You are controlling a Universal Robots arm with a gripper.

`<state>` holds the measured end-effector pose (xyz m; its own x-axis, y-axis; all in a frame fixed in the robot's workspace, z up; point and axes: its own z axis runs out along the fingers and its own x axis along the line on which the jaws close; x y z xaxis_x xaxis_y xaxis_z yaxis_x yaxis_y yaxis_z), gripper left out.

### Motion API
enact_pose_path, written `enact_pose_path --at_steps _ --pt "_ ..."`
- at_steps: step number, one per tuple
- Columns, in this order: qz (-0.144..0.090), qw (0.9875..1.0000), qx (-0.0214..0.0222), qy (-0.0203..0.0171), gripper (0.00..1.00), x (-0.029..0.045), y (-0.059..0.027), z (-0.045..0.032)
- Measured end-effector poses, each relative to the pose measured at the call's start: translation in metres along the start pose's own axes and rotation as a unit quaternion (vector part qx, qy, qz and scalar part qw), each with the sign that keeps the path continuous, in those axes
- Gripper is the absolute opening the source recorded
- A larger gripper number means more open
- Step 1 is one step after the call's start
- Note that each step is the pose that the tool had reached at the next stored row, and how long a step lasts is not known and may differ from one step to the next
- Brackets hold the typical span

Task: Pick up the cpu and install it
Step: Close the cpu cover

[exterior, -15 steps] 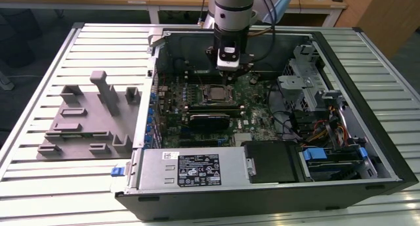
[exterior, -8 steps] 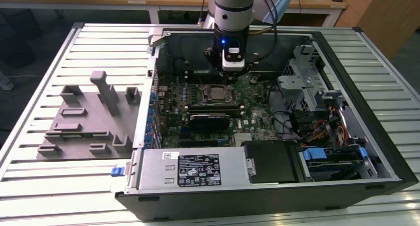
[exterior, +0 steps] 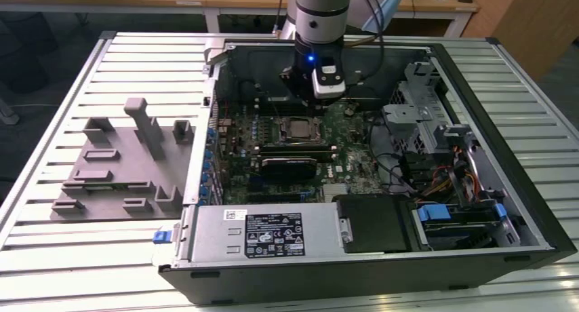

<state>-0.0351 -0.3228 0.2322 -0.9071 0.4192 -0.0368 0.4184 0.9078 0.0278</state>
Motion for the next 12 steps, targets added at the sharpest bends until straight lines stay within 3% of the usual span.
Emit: enact_pose_path --at_steps 6,12 --pt "-0.047 0.9989 -0.0016 0.0013 0.11 0.0003 -0.0001 0.0001" --pt "-0.089 0.996 -0.0032 0.0024 0.11 0.0005 -0.0002 0.0001"
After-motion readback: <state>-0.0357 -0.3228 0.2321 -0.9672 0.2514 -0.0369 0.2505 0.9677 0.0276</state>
